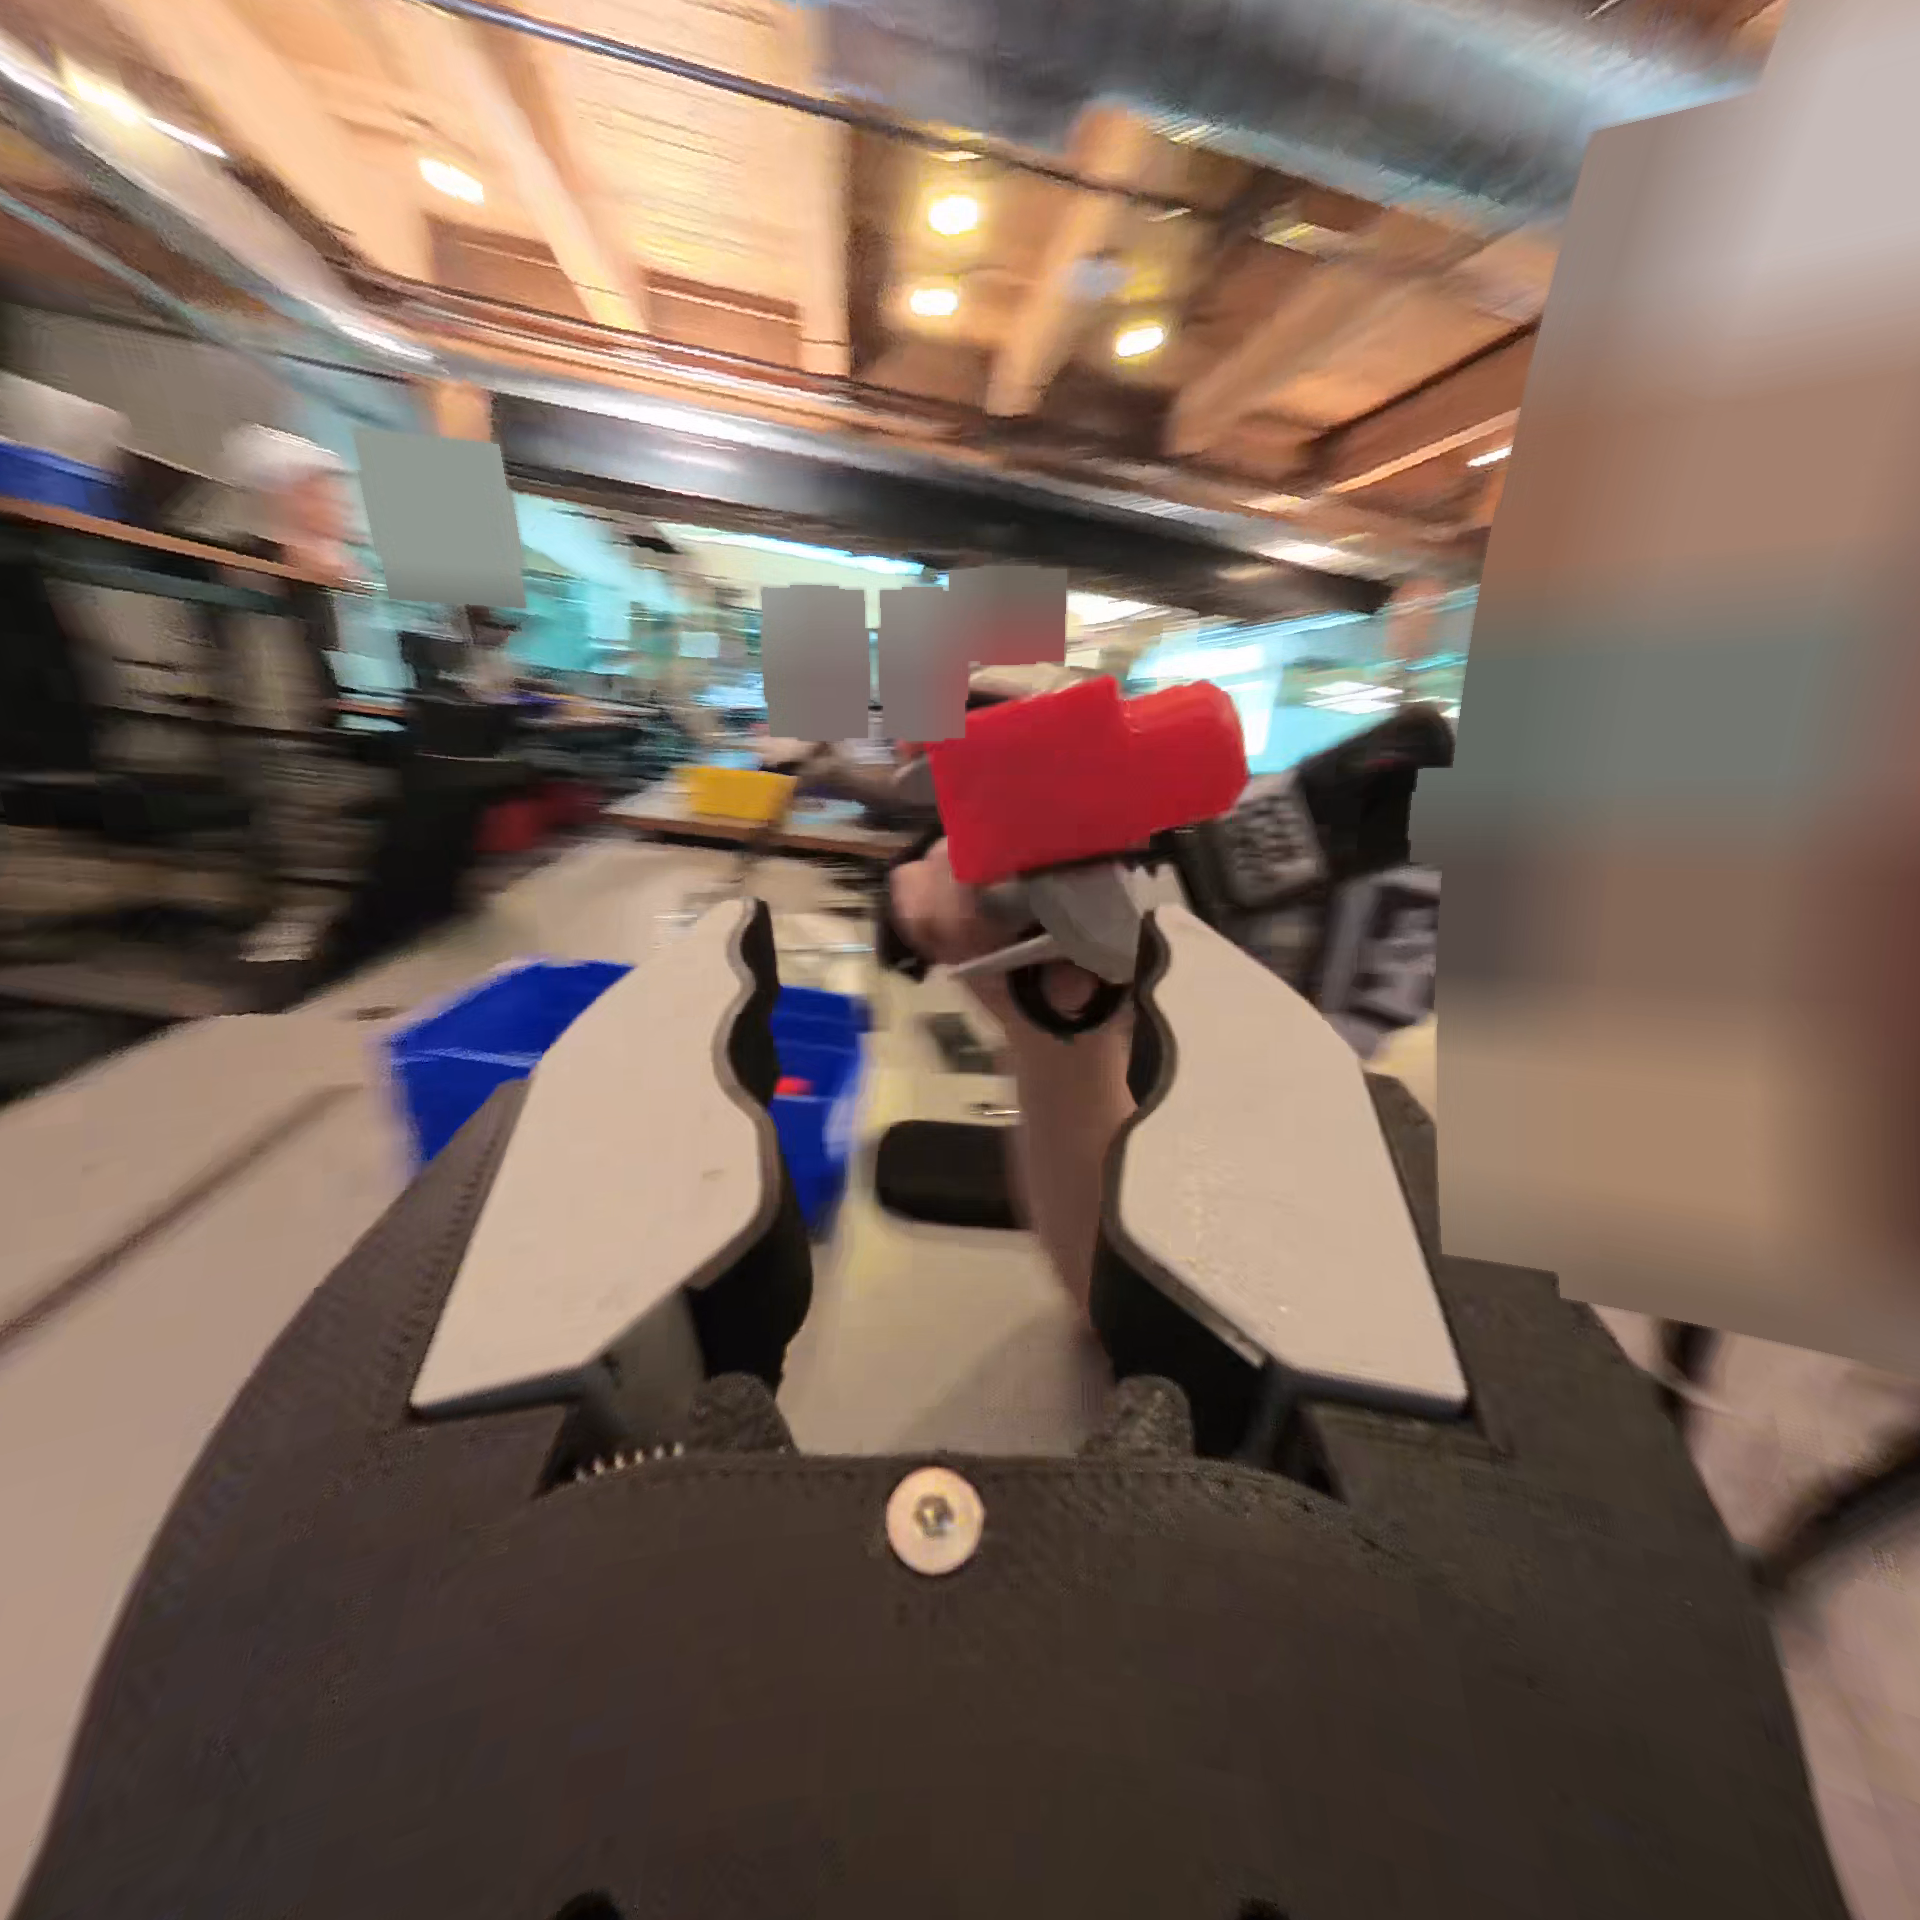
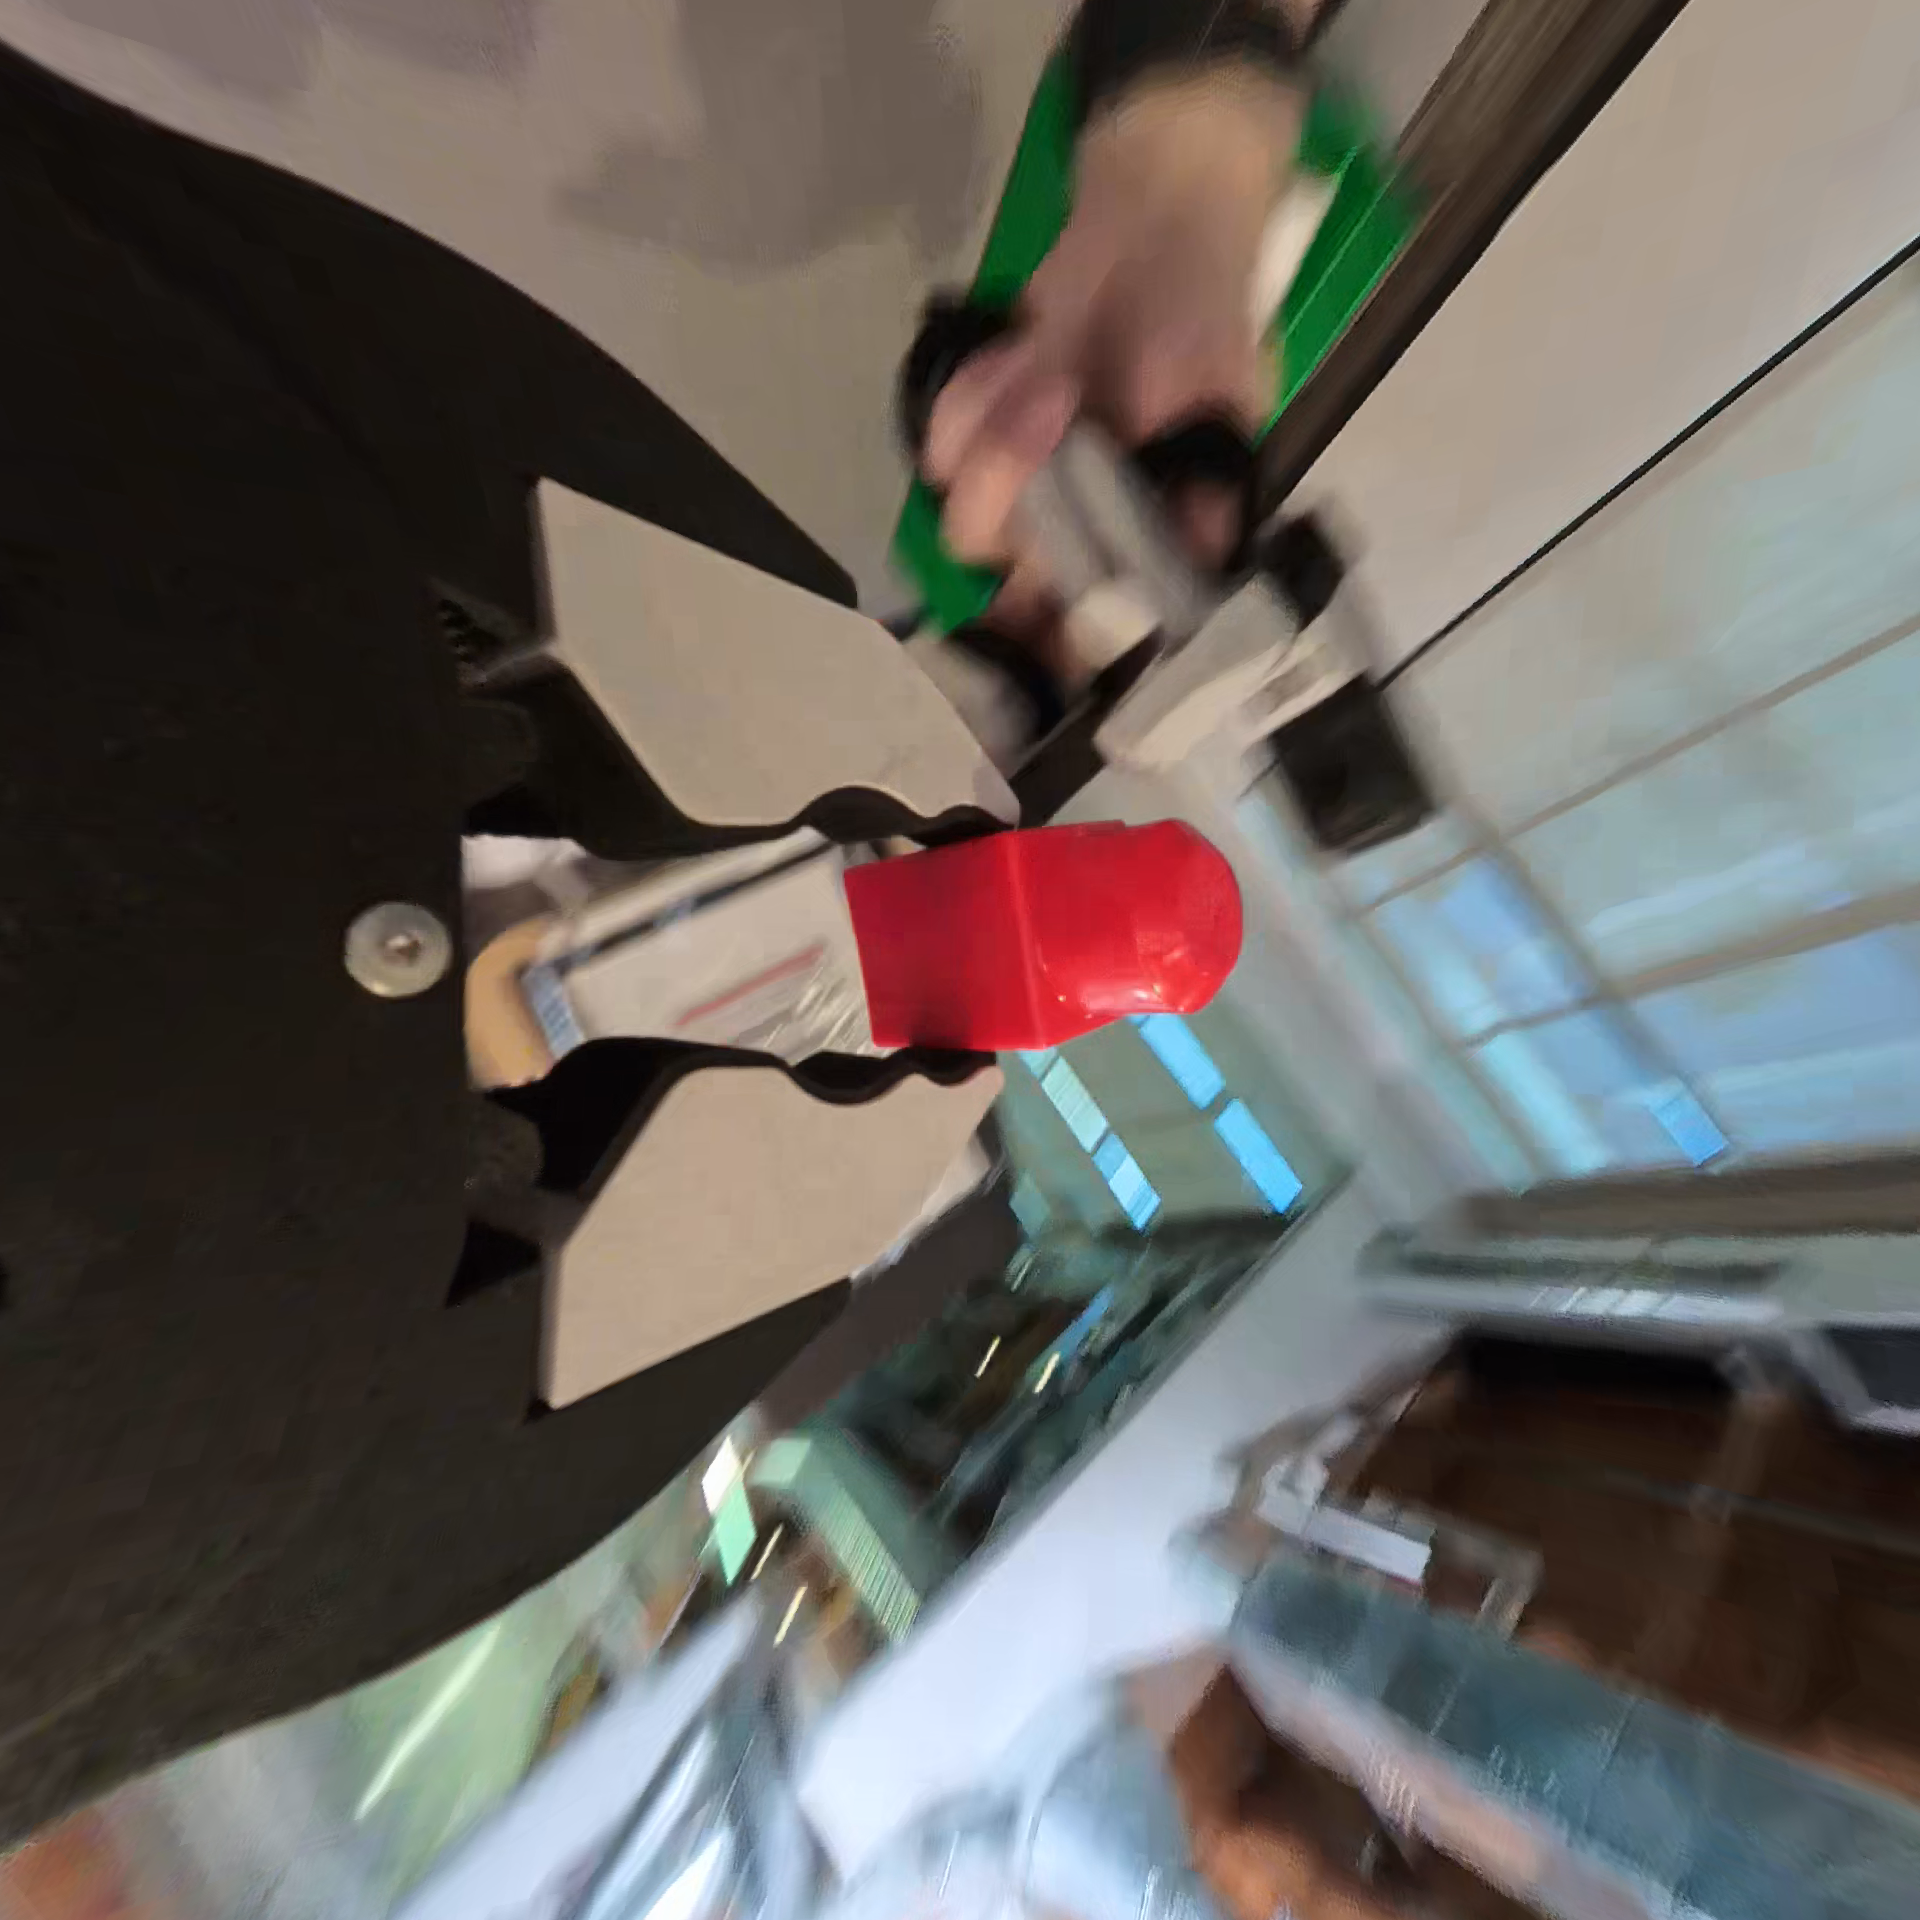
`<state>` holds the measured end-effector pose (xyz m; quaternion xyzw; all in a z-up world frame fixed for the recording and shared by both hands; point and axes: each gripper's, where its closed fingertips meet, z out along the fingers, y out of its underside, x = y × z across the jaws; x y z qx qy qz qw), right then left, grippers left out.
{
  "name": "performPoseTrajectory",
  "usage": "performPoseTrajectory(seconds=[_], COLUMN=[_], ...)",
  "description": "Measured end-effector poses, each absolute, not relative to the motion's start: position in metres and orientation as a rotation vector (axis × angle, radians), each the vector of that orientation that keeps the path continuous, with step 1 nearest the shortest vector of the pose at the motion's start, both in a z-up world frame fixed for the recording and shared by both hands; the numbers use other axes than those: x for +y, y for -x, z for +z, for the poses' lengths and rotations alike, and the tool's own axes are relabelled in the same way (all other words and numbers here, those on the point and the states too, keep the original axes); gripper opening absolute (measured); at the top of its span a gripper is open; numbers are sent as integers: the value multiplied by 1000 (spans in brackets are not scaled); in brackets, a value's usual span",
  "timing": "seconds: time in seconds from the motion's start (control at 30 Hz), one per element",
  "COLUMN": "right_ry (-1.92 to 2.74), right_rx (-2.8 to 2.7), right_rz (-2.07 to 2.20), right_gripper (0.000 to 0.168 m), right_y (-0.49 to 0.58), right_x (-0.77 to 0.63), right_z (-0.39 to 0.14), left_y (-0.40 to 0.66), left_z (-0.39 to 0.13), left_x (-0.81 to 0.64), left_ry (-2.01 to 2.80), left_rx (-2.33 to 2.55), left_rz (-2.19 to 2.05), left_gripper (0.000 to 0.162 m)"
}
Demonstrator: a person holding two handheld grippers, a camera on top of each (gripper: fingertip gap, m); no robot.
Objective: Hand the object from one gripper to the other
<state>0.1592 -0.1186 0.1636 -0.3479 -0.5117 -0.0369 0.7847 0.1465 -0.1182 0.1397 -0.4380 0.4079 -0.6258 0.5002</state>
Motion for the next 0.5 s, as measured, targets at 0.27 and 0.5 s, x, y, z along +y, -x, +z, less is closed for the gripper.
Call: performPoseTrajectory(seconds=[0.27,0.5], right_ry=[768,815], right_rx=[-996,-1036], right_rz=[-631,-643], right_gripper=[38,37], right_y=[-164,-159], right_x=[-73,-65], right_z=[155,142], left_y=[-156,-148], left_z=[146,148], left_x=[-102,-91], left_ry=[1176,1202], left_rx=[876,797], left_rz=[-918,-793], left_gripper=[65,28])
